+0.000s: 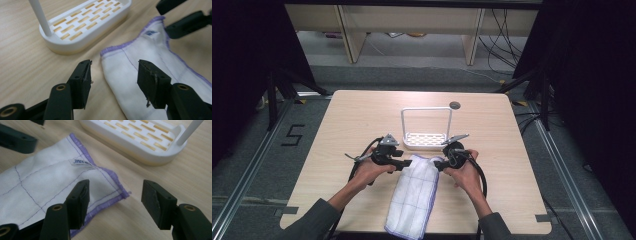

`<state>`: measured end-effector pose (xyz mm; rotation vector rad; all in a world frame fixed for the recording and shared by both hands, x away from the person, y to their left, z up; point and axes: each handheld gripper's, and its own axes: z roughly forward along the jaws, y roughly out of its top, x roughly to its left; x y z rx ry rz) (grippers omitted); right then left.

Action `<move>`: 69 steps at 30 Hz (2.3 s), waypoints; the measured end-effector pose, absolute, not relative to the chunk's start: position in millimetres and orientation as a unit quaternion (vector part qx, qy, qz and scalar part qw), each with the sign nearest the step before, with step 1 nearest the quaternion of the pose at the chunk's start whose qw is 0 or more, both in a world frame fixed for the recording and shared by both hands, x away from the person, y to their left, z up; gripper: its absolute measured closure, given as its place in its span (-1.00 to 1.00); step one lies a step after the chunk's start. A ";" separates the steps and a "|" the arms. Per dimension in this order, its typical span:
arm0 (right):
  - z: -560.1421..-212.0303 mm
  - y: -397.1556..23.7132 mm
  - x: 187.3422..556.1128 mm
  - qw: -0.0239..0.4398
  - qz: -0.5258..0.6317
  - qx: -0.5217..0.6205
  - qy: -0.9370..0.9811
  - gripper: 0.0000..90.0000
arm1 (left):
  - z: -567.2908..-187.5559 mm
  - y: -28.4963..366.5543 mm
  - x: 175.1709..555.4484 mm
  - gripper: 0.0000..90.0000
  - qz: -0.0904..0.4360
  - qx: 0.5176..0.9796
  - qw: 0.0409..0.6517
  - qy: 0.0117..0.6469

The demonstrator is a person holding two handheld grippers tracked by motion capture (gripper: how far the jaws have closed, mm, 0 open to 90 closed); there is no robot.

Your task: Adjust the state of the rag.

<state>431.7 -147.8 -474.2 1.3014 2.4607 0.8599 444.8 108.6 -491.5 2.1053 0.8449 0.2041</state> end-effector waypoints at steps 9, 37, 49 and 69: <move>-481.7 -145.5 432.7 0.104 0.285 0.438 0.846 -0.09 | -504.7 88.1 463.9 0.32 0.086 0.856 0.390 0.328; -489.4 -136.5 456.2 0.072 0.289 0.446 0.844 0.07 | -499.1 113.0 456.1 0.87 0.093 0.828 0.447 0.326; -492.8 -120.2 447.7 0.081 0.262 0.430 0.860 0.41 | -500.3 114.5 456.2 0.86 0.095 0.833 0.440 0.321; -463.0 -127.6 433.3 0.096 0.332 0.377 0.859 0.89 | -479.9 120.8 446.3 0.90 0.087 0.819 0.470 0.318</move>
